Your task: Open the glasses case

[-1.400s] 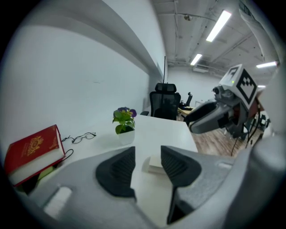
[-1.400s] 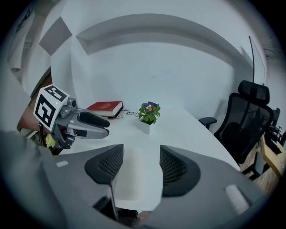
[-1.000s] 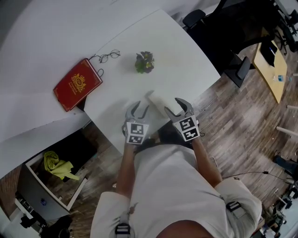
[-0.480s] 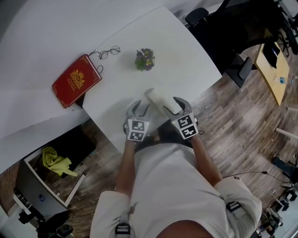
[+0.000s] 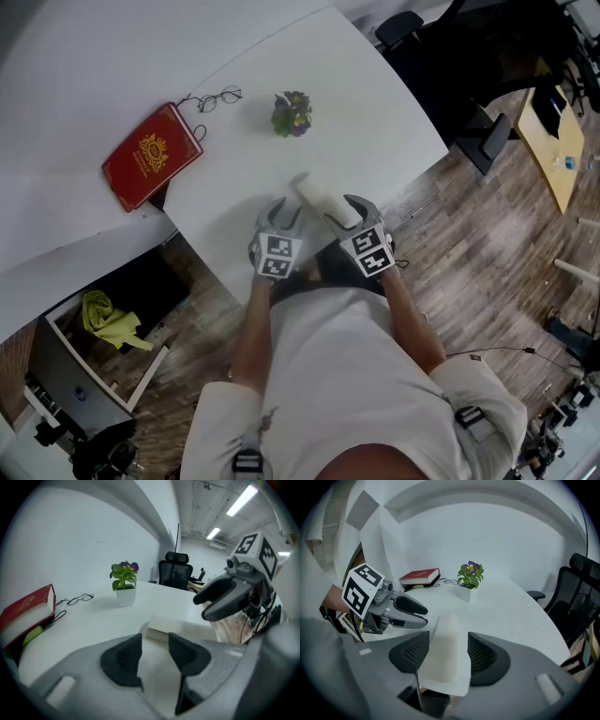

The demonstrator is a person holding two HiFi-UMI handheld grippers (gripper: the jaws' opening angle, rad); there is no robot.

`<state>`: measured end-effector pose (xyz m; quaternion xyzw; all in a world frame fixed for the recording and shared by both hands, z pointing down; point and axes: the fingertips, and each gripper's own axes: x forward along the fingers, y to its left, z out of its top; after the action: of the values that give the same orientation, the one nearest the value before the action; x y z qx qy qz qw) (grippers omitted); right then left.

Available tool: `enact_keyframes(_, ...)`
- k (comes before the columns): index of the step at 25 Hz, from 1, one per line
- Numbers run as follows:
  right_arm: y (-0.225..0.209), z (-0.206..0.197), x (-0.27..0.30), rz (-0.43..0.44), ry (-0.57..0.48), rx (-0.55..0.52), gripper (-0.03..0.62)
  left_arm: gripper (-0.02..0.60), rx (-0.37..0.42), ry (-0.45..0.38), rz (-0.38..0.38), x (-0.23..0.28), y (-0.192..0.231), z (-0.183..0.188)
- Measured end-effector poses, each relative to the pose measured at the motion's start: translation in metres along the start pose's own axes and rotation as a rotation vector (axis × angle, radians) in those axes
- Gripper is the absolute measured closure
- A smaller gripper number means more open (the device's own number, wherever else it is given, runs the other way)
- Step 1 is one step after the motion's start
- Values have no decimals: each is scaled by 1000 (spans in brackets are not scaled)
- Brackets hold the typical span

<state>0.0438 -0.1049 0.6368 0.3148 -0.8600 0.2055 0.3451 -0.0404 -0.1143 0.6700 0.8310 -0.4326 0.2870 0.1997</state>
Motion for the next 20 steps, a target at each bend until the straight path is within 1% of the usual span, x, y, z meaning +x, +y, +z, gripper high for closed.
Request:
enact_keyframes(9, 4, -10, 10, -21, 29, -28, 335, 403, -3, 19, -13, 9, -3, -7)
enact_keyframes(20, 10, -21, 22, -26, 64, -62, 335, 402, -12, 38, -20, 17, -2, -15)
